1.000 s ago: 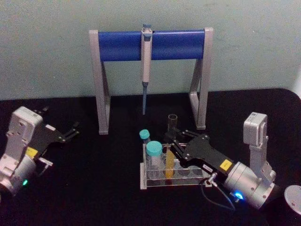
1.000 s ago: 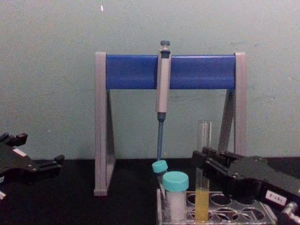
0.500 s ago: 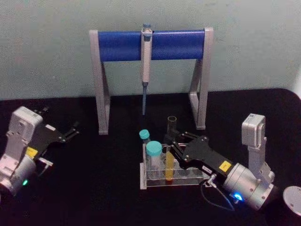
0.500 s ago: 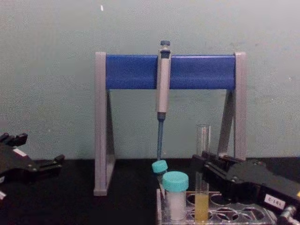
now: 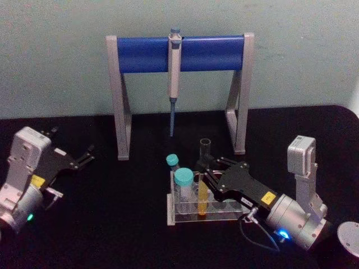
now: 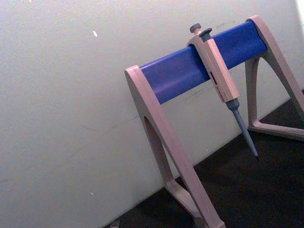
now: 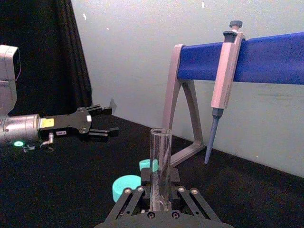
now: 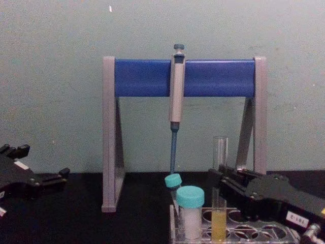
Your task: Pick up the test tube from the test tube rack, shake it, then place it back into the test tube rack.
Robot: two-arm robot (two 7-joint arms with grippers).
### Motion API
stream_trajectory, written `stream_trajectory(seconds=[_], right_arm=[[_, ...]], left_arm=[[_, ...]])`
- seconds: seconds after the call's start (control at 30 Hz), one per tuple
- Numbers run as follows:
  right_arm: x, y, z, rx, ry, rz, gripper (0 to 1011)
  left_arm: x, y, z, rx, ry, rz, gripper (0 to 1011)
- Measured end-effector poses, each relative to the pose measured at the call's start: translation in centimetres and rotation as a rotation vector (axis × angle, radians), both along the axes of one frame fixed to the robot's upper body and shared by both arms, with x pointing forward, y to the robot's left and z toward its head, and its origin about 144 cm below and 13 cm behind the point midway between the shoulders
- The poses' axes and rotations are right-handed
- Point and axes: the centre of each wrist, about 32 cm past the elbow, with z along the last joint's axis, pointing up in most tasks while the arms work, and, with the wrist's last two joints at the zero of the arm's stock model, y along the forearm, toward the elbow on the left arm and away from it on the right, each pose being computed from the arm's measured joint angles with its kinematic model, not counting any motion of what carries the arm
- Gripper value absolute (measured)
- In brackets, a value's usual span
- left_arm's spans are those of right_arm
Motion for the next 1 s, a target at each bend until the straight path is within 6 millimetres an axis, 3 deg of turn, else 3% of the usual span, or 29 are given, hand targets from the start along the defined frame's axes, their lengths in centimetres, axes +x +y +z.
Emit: stream_trajectory(seconds=[0.17,0.27,0.53,0.6,1.0], right_arm=[[0.0,0.0,0.0,0.001,0.0,0.0,229],[0.0,-0.01,0.01,0.002,0.0,0.001,290],[0.0,-0.01,0.02,0.003,0.0,0.001,524],[0.0,-0.01,0.02,0.003,0.0,0.002,645],[0.0,-0.01,0.02,0.004,0.0,0.001,963]], left_arm=[[0.0,0.0,0.0,0.0,0.0,0.0,1001],[0.0,0.0,0.0,0.0,0.0,0.0,1001],[0.0,0.0,0.0,0.0,0.0,0.0,1001],[0.0,0.0,0.0,0.0,0.0,0.0,1001],[0.0,0.0,0.0,0.0,0.0,0.0,1001]])
